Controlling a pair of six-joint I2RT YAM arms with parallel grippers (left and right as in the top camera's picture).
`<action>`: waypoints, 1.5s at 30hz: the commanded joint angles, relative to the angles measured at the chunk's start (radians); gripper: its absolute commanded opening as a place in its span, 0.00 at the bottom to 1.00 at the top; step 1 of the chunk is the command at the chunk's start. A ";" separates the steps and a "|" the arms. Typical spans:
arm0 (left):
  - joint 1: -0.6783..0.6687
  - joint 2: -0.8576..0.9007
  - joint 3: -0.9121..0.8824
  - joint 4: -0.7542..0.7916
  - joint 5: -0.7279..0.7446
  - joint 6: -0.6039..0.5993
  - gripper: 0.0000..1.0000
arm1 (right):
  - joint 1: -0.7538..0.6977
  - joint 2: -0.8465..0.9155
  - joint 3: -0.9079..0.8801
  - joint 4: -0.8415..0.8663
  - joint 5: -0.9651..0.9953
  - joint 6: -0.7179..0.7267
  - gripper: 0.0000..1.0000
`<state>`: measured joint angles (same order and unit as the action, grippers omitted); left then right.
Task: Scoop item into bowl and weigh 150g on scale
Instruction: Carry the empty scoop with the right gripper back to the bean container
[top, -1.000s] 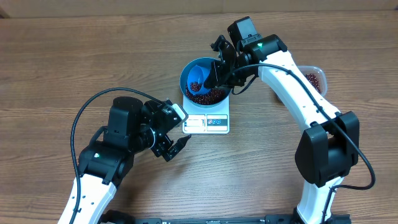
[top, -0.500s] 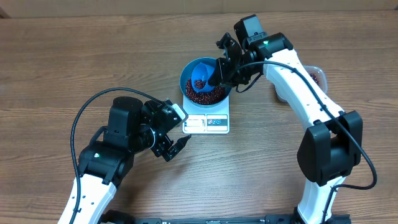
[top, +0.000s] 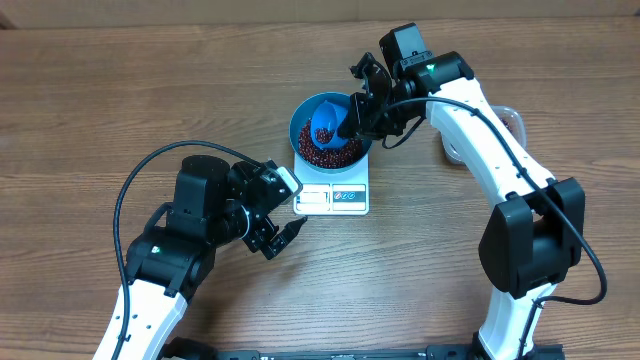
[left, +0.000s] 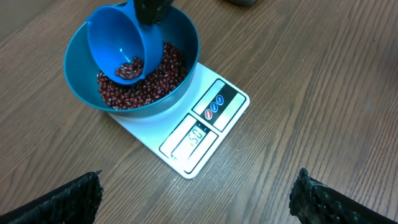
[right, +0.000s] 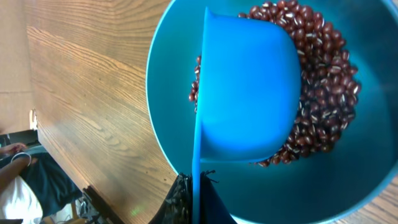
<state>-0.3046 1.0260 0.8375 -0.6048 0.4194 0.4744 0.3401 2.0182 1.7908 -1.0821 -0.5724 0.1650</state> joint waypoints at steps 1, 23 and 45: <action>0.010 0.002 -0.005 0.003 0.018 -0.003 0.99 | -0.010 -0.075 0.051 -0.018 -0.013 -0.010 0.04; 0.010 0.002 -0.005 0.003 0.018 -0.003 1.00 | -0.118 -0.273 0.058 -0.090 0.109 -0.006 0.04; 0.010 0.002 -0.005 0.003 0.018 -0.003 1.00 | -0.409 -0.273 0.058 -0.222 0.487 -0.010 0.04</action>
<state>-0.3046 1.0260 0.8375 -0.6048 0.4194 0.4744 -0.0650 1.7737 1.8175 -1.3041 -0.1841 0.1600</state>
